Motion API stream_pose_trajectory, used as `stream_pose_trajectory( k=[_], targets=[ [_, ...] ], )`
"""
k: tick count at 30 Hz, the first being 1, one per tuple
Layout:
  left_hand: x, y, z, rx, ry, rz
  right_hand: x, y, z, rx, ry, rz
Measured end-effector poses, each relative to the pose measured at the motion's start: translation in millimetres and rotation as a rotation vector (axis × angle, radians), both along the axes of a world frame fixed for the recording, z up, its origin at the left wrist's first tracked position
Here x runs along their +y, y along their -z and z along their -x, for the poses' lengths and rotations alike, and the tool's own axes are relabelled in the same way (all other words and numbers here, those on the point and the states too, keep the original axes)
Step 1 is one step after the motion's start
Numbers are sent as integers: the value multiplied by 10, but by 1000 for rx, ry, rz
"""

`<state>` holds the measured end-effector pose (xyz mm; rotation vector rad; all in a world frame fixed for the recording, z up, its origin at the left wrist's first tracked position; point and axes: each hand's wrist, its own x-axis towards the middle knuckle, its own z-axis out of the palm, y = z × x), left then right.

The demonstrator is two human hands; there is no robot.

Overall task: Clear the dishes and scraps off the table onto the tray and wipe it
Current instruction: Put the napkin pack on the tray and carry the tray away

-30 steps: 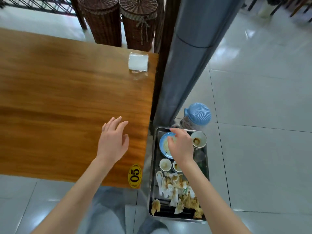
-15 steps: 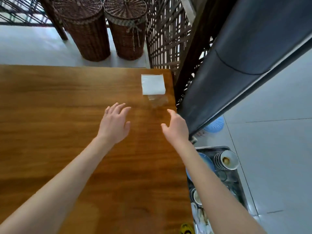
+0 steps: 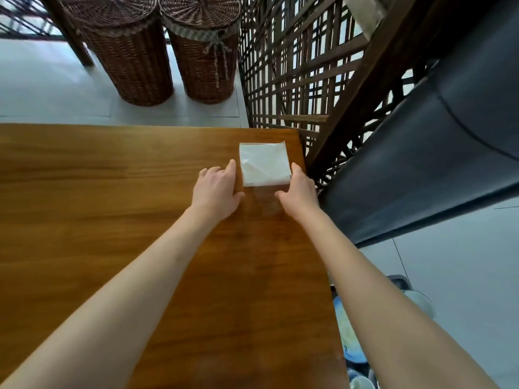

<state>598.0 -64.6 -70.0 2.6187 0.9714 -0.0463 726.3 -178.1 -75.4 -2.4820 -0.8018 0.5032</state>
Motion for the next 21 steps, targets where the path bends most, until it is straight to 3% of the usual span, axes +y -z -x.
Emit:
stream_pose_trajectory(
  k=[13, 21],
  targets=[
    [-287, -33, 28, -433, -150, 82, -114, -52, 219, -15, 80, -256],
    [-1070, -453, 337, -478, -40, 19, -929, -487, 641, -50, 168, -344]
  ],
)
